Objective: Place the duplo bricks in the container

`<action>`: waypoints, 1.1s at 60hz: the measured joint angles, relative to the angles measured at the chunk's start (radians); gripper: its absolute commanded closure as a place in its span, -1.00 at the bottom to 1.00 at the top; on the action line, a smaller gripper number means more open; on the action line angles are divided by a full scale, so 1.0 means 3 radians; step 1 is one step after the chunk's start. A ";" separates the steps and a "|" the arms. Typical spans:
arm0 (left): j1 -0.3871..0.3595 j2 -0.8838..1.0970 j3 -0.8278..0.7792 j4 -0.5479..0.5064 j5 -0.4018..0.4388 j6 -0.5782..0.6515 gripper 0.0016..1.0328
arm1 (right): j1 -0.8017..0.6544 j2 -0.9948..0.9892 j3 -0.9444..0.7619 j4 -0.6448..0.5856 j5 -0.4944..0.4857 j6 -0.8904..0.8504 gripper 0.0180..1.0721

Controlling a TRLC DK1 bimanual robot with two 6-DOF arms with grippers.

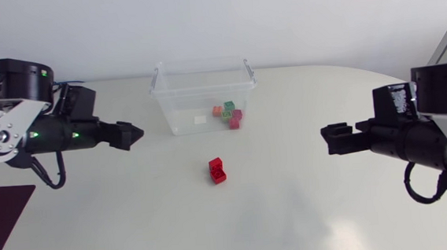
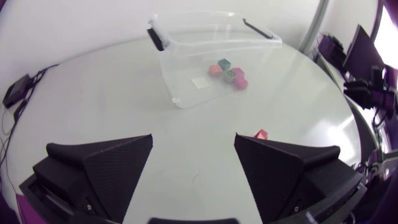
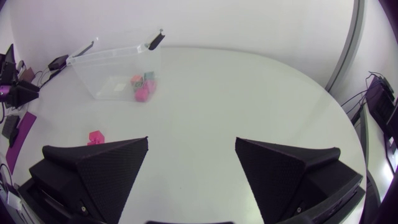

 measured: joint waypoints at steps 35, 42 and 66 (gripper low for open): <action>-0.0455 0.1291 0.0886 -0.0472 0.0346 0.1320 -0.79 | 0.0595 0.0951 0.0371 -0.0351 -0.0491 -0.0601 -0.93; -0.0551 0.1401 0.1002 -0.0486 0.0381 0.1369 -0.78 | 0.0750 0.1177 0.0476 -0.0347 -0.0459 -0.0600 -0.93; -0.0899 0.1811 0.1230 -0.0484 0.0426 0.1420 -0.77 | 0.1188 0.1766 0.0650 -0.0108 -0.0301 -0.0596 -0.91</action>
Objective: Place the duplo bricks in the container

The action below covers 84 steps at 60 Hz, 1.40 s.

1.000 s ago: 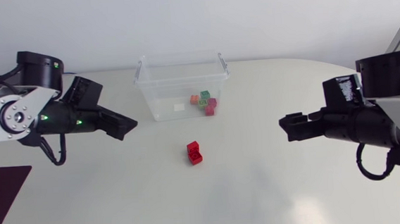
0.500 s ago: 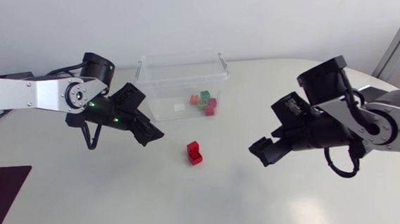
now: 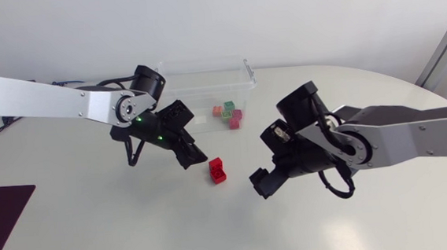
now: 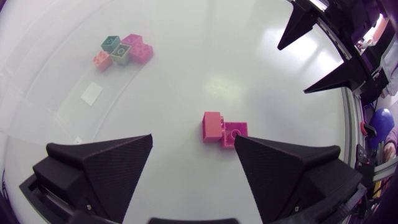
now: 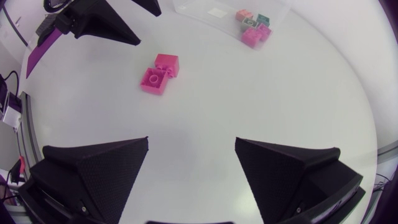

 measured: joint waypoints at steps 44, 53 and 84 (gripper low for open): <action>-0.0192 0.0581 0.0114 0.0504 -0.0313 0.0034 -0.60 | 0.0066 0.0170 0.0006 0.0163 0.0009 0.0009 -0.91; -0.0109 0.0584 0.0135 0.0505 -0.0319 0.0036 -0.60 | 0.0075 0.0173 0.0006 0.0173 0.0008 0.0009 -0.91; -0.0076 0.0561 0.0132 0.0516 -0.0318 0.0032 -0.60 | 0.0108 0.0183 0.0006 0.0183 0.0009 0.0009 -0.91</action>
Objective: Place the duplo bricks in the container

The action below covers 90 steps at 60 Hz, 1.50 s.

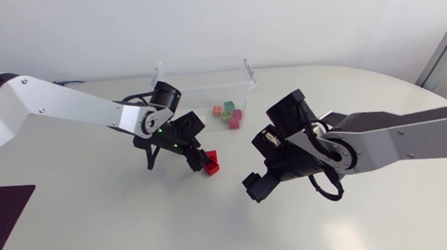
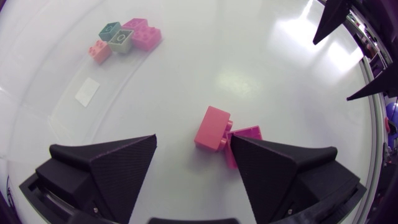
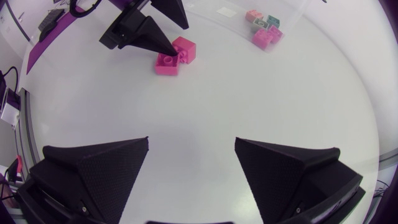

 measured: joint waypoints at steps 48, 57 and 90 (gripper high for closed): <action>-0.0109 -0.0331 -0.0159 0.0013 0.0000 0.0003 -0.61 | 0.0053 0.0008 -0.0003 0.0000 0.0000 0.0000 -0.91; -0.0111 -0.0284 -0.0058 0.0023 0.0000 0.0015 -0.61 | 0.0053 0.0034 -0.0004 0.0000 0.0000 0.0000 -0.91; -0.0164 0.0145 0.0028 0.0023 0.0000 0.0120 0.42 | 0.0183 0.0141 0.0003 0.0000 0.0001 -0.0001 -0.91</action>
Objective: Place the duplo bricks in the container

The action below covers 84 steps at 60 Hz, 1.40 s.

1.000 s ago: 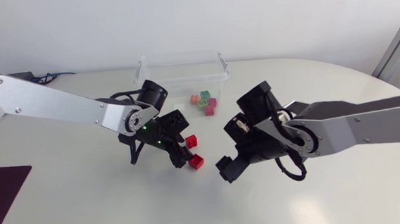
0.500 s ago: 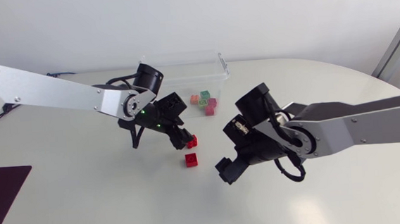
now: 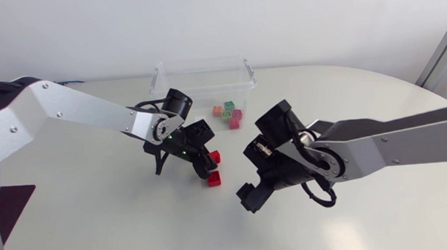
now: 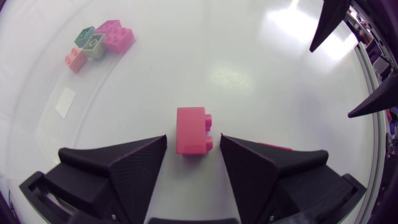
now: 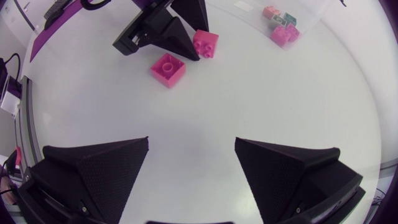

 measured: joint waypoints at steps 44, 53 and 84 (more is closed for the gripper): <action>0.0515 -0.0874 -0.0355 0.0137 0.0388 -0.0028 0.52 | 0.0013 0.0322 0.0432 0.0158 -0.0192 -0.0505 -0.91; 0.0832 -0.1222 -0.0572 0.0109 0.0557 -0.0027 0.52 | 0.0034 0.0626 0.0792 0.0024 -0.0257 -0.0599 -0.91; 0.1092 -0.1887 -0.1185 0.0041 0.0680 0.0201 0.52 | -0.0011 0.1085 0.1479 -0.0607 -0.0693 -0.1929 -0.91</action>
